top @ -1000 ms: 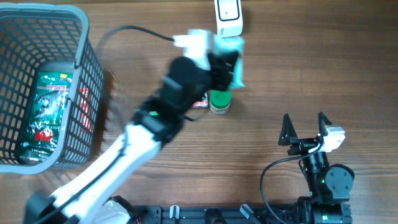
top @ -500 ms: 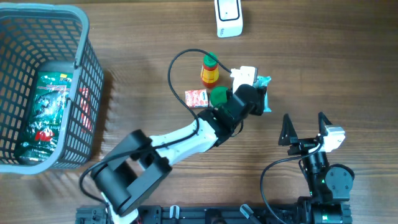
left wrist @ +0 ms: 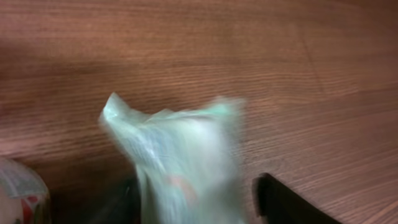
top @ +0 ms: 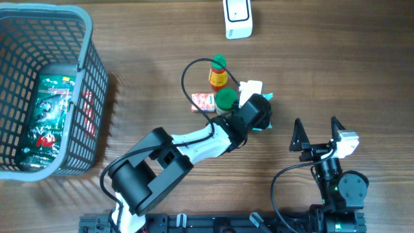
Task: Scan the item barcode
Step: 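Lift the wipes pack out and place it right of the jar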
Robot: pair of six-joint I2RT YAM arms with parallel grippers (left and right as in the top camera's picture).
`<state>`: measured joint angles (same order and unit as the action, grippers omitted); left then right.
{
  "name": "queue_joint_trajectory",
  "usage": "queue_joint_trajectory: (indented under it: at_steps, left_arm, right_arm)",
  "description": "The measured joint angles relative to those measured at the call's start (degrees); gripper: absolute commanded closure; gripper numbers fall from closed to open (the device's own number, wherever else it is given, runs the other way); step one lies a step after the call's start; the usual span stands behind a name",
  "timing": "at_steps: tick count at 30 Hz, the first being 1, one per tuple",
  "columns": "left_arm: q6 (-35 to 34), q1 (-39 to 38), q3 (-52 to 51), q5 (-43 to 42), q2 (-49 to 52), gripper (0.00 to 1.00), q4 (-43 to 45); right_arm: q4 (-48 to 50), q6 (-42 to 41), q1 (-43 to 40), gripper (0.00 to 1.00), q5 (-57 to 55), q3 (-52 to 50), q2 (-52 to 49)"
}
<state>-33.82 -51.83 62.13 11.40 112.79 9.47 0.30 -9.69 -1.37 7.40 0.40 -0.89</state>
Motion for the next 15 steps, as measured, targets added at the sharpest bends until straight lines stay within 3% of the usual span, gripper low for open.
queue_joint_trajectory:
  at_steps: [7,15]
  left_arm:
    - [2.1,-1.7,2.6,-0.1,-2.0,0.04,-4.8]
    - [6.5,-2.2,4.7,4.2,-20.6,0.0,-11.2]
  right_arm:
    - [0.0,0.0,0.0,0.0,0.0,0.0,0.0]
    - [0.0,0.0,0.0,0.0,0.0,0.0,0.0]
